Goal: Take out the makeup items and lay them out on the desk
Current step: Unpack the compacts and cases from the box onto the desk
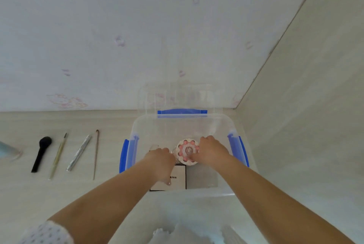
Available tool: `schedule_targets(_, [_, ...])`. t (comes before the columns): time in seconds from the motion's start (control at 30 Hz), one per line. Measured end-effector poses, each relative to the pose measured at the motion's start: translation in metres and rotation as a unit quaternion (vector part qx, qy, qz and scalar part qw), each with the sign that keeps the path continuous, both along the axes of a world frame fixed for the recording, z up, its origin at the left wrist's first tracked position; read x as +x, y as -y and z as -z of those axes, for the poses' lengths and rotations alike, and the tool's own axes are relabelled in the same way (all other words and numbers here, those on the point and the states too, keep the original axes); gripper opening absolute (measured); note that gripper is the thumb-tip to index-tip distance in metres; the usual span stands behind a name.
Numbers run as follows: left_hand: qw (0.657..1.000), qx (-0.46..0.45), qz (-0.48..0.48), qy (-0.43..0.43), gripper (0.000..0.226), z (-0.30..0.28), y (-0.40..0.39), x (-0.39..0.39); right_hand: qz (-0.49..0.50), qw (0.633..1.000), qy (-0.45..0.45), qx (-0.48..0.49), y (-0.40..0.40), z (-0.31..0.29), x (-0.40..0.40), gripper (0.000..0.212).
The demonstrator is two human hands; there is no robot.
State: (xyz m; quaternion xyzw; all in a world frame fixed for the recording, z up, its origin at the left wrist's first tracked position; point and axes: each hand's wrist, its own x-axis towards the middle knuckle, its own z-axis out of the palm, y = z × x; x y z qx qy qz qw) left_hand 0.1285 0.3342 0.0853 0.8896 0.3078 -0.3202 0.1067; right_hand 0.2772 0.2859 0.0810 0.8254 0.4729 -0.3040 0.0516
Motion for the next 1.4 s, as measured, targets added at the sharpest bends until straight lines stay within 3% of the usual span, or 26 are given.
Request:
schedule_targets(0.2, [0.999, -0.007, 0.011, -0.038, 0.066, 0.022, 0.003, 0.000, 0.034, 0.999, 0.000, -0.042, -0.007, 0.025, -0.004, 0.092])
schedule_targets(0.47, [1.000, -0.021, 0.011, -0.009, 0.074, 0.028, -0.002, 0.007, 0.050, 0.998, -0.005, -0.027, -0.012, 0.030, -0.002, 0.095])
schedule_targets(0.67, [1.000, -0.026, -0.011, 0.003, 0.068, 0.024, -0.003, 0.007, 0.072, 0.996, -0.044, 0.029, -0.013, 0.033, 0.004, 0.061])
schedule_targets(0.87, [0.999, -0.003, -0.053, 0.006, 0.064, 0.018, 0.004, 0.004, 0.073, 0.988, -0.102, 0.093, -0.010, 0.028, 0.007, 0.047])
schedule_targets(1.03, [0.993, 0.015, -0.102, 0.054, 0.050, 0.008, 0.011, 0.004, 0.133, 0.954, -0.244, 0.110, -0.013, 0.021, 0.009, 0.051])
schedule_targets(1.2, [0.974, 0.031, -0.171, 0.145, 0.034, -0.015, 0.019, -0.004, 0.186, 0.882, -0.415, 0.126, -0.011, -0.006, 0.018, 0.027])
schedule_targets(1.3, [0.947, 0.017, -0.231, 0.224, 0.031, -0.033, 0.024, -0.018, 0.186, 0.855, -0.459, 0.151, -0.011, -0.024, 0.020, 0.012])
schedule_targets(1.4, [0.901, 0.009, -0.311, 0.303, 0.027, -0.051, 0.031, -0.036, 0.186, 0.827, -0.500, 0.177, -0.009, -0.041, 0.018, 0.021])
